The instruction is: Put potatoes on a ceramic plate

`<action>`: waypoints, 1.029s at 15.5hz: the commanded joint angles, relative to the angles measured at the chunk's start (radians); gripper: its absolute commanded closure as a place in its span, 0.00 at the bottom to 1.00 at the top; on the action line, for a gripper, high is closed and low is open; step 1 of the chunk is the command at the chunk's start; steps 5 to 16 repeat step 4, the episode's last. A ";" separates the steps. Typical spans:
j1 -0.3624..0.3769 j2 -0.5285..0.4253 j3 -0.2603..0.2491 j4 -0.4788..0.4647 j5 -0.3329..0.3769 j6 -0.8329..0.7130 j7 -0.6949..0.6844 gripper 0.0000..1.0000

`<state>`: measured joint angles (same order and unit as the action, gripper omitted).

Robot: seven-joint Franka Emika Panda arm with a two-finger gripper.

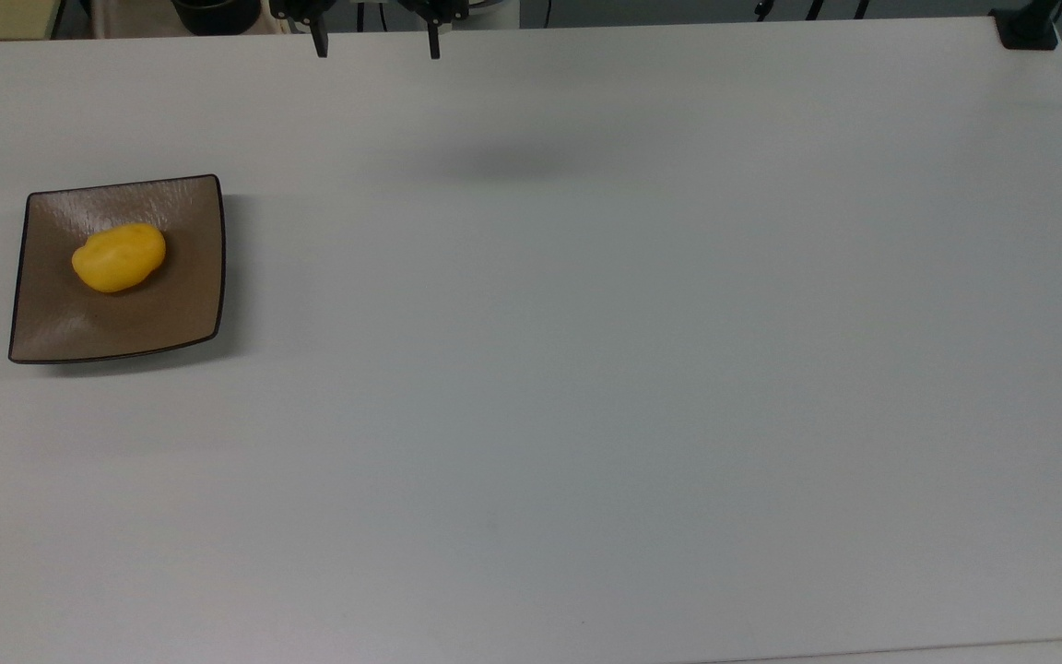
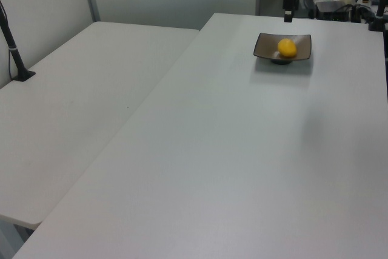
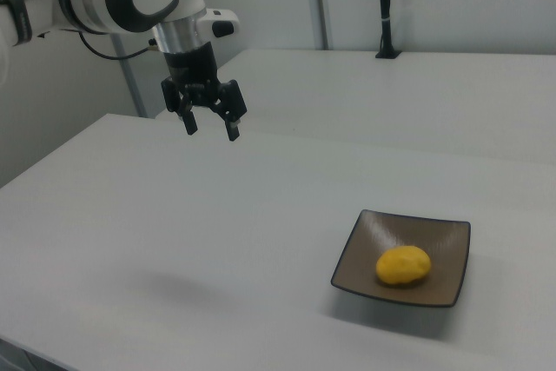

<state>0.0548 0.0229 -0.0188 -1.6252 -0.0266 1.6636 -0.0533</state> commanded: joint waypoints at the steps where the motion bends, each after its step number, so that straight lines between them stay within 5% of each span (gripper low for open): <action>1: 0.000 -0.029 0.002 -0.027 -0.003 -0.005 0.003 0.00; 16: 0.002 -0.029 0.003 -0.028 -0.003 -0.004 0.003 0.00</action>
